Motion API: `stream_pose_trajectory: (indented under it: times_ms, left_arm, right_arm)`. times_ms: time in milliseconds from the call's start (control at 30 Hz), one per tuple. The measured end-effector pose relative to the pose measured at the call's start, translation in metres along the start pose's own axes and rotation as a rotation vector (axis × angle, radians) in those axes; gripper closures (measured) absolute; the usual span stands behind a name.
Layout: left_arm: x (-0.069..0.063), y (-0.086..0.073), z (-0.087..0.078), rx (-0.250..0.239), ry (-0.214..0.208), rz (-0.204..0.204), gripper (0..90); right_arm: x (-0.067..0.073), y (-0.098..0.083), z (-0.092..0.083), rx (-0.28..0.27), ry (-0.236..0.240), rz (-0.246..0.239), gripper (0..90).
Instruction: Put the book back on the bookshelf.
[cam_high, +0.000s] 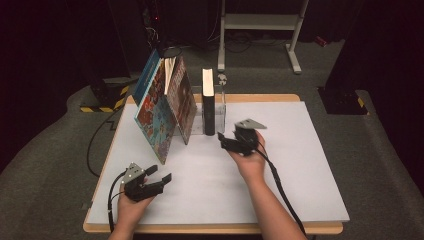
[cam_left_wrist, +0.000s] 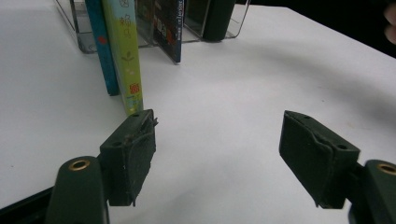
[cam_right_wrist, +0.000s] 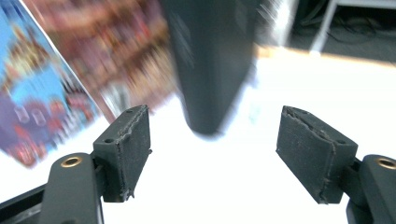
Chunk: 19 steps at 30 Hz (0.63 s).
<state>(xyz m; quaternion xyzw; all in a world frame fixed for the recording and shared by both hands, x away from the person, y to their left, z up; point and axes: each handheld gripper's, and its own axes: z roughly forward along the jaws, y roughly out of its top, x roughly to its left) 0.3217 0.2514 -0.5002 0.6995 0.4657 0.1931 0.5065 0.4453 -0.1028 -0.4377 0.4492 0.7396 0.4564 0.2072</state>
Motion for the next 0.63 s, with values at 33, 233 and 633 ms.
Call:
stream_pose_trajectory:
  times_ms: [33,233,633]
  left_arm:
    - [0.0,0.0,0.0,0.003,0.003,0.01,26.6]
    - [0.019,0.006,-0.014,0.03,0.145,0.088,24.5]
    - [0.032,0.003,-0.021,0.075,0.234,0.091,19.6]
  right_arm:
    - [-0.009,-0.012,-0.01,0.004,-0.016,0.005,25.2]
    - [-0.073,-0.08,-0.087,-0.015,-0.173,0.062,22.7]
    - [-0.106,-0.112,-0.128,-0.035,-0.242,0.146,18.1]
